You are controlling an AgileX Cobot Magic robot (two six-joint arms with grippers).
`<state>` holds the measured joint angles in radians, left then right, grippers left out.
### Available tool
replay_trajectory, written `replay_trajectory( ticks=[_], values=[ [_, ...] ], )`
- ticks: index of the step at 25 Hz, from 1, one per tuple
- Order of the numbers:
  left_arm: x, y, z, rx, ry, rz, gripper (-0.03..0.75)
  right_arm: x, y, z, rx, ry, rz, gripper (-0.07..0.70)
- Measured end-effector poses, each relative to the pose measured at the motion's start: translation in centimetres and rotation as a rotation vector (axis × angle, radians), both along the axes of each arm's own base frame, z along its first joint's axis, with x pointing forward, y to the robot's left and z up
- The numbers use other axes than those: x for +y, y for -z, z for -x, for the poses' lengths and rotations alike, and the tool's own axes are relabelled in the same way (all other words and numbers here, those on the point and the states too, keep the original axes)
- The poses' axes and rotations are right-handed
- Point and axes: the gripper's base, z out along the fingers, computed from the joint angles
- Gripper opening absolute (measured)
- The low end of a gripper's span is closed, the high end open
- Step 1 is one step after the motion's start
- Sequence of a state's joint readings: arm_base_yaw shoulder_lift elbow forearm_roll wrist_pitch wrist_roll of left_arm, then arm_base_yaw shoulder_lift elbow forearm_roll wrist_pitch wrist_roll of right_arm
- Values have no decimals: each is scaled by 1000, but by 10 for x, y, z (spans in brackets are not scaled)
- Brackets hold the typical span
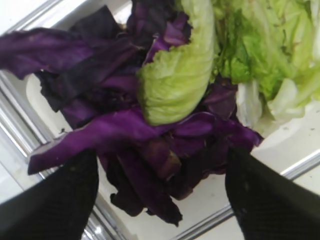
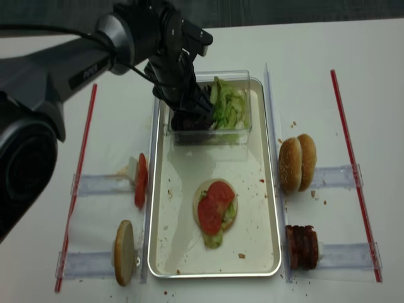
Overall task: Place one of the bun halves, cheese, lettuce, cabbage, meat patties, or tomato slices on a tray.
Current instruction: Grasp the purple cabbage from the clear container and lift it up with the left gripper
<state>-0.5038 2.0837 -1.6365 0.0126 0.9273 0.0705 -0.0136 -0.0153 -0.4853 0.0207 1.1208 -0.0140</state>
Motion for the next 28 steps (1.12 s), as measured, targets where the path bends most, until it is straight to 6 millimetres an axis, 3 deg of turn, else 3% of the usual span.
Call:
replay_trajectory(
  ticks=[21,28],
  values=[
    [-1,26,-7,11,69,-55,483,0,0,0,0,0,0,464],
    [-2,31,-8,28,68,-63,336,0,0,0,0,0,0,464]
  ],
)
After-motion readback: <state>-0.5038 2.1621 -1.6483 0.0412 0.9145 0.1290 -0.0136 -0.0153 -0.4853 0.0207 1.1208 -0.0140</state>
